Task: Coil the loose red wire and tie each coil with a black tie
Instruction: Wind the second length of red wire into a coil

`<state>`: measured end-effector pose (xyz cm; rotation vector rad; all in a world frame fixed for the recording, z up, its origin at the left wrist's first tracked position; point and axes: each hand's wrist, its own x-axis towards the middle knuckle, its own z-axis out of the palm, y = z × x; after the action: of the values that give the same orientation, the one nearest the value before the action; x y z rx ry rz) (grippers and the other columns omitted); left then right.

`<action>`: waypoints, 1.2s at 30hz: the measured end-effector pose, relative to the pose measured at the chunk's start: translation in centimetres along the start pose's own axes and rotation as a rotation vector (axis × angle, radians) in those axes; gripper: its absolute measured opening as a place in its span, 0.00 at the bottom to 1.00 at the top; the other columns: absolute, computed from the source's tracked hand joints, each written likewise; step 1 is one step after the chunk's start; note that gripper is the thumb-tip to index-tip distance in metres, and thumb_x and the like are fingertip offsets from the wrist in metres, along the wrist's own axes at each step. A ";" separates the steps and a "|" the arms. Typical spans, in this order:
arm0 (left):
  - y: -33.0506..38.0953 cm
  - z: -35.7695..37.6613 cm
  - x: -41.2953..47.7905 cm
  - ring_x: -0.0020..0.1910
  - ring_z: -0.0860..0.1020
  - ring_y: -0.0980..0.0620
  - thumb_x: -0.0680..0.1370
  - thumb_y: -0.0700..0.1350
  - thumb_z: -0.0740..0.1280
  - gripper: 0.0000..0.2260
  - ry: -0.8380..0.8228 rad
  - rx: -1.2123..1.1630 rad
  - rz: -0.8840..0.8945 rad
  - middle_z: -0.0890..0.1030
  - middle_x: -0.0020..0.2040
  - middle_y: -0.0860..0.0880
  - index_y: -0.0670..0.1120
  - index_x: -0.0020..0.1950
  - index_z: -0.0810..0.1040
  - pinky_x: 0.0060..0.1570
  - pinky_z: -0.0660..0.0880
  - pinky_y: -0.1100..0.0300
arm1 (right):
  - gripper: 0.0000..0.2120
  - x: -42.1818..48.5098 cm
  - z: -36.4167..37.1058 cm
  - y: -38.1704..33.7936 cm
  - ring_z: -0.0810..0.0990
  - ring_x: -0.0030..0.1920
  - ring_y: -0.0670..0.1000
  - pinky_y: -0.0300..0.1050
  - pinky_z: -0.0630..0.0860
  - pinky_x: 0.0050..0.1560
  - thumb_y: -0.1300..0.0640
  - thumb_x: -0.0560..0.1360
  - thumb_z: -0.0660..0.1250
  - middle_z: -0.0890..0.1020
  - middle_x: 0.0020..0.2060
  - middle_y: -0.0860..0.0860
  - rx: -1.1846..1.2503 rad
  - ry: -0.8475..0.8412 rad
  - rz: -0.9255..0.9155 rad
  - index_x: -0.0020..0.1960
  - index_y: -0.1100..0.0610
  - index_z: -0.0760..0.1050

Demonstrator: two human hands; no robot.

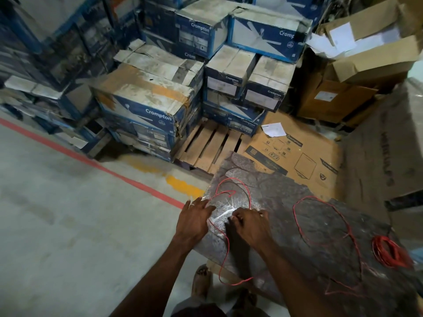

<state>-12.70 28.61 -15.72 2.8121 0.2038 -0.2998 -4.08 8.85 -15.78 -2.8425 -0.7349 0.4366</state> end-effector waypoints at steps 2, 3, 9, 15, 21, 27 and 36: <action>-0.4 0.3 -0.1 0.67 0.75 0.45 0.71 0.43 0.68 0.20 0.003 0.026 0.024 0.81 0.65 0.51 0.55 0.62 0.81 0.67 0.70 0.44 | 0.10 0.8 0.2 -0.5 0.84 0.56 0.51 0.51 0.61 0.62 0.44 0.81 0.62 0.88 0.49 0.46 0.046 0.008 0.036 0.58 0.44 0.79; -0.6 0.5 -0.2 0.65 0.76 0.45 0.71 0.44 0.69 0.17 0.013 0.050 0.042 0.82 0.62 0.51 0.55 0.59 0.83 0.66 0.71 0.44 | 0.11 1.3 0.4 -0.7 0.84 0.57 0.51 0.50 0.60 0.62 0.44 0.81 0.62 0.88 0.49 0.46 0.065 -0.002 0.055 0.59 0.44 0.78; -1.2 1.0 0.0 0.63 0.78 0.46 0.73 0.49 0.67 0.08 0.073 0.066 0.136 0.84 0.56 0.51 0.53 0.45 0.86 0.69 0.66 0.41 | 0.11 3.0 -0.1 -2.4 0.81 0.61 0.54 0.53 0.61 0.68 0.46 0.81 0.59 0.87 0.54 0.49 0.088 -0.268 0.105 0.52 0.45 0.80; 0.3 -4.3 1.0 0.57 0.81 0.50 0.79 0.59 0.55 0.21 0.035 -0.165 0.201 0.86 0.51 0.51 0.53 0.51 0.85 0.73 0.63 0.46 | 0.20 -0.2 -3.3 -1.8 0.84 0.37 0.45 0.43 0.78 0.48 0.62 0.86 0.56 0.84 0.33 0.47 0.818 -0.658 0.125 0.40 0.53 0.80; 2.6 -11.4 -0.4 0.33 0.78 0.62 0.80 0.62 0.64 0.19 -0.267 -0.516 0.242 0.82 0.34 0.56 0.52 0.39 0.82 0.38 0.76 0.61 | 0.12 -4.8 -12.7 0.9 0.74 0.30 0.50 0.47 0.78 0.41 0.53 0.84 0.61 0.71 0.32 0.51 1.322 -0.647 0.182 0.45 0.57 0.76; 6.3 -19.4 -2.3 0.34 0.65 0.47 0.83 0.57 0.60 0.16 -0.633 -0.844 0.320 0.65 0.34 0.45 0.51 0.46 0.84 0.33 0.67 0.57 | 0.10 -8.2 -22.9 2.0 0.68 0.31 0.47 0.41 0.73 0.33 0.55 0.85 0.60 0.71 0.35 0.51 1.035 -0.604 -0.085 0.48 0.53 0.78; 10.9 -26.9 -4.1 0.26 0.56 0.55 0.85 0.49 0.61 0.16 -1.279 -1.371 0.605 0.60 0.32 0.50 0.38 0.60 0.79 0.20 0.58 0.65 | 0.06 -11.1 -32.8 3.1 0.75 0.40 0.45 0.39 0.75 0.43 0.57 0.85 0.62 0.77 0.39 0.44 0.626 -0.306 -0.319 0.52 0.55 0.77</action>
<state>-9.86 26.31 13.39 0.9180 -0.5161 -1.1231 -1.40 -2.43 17.05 -2.0593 -0.8918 0.8777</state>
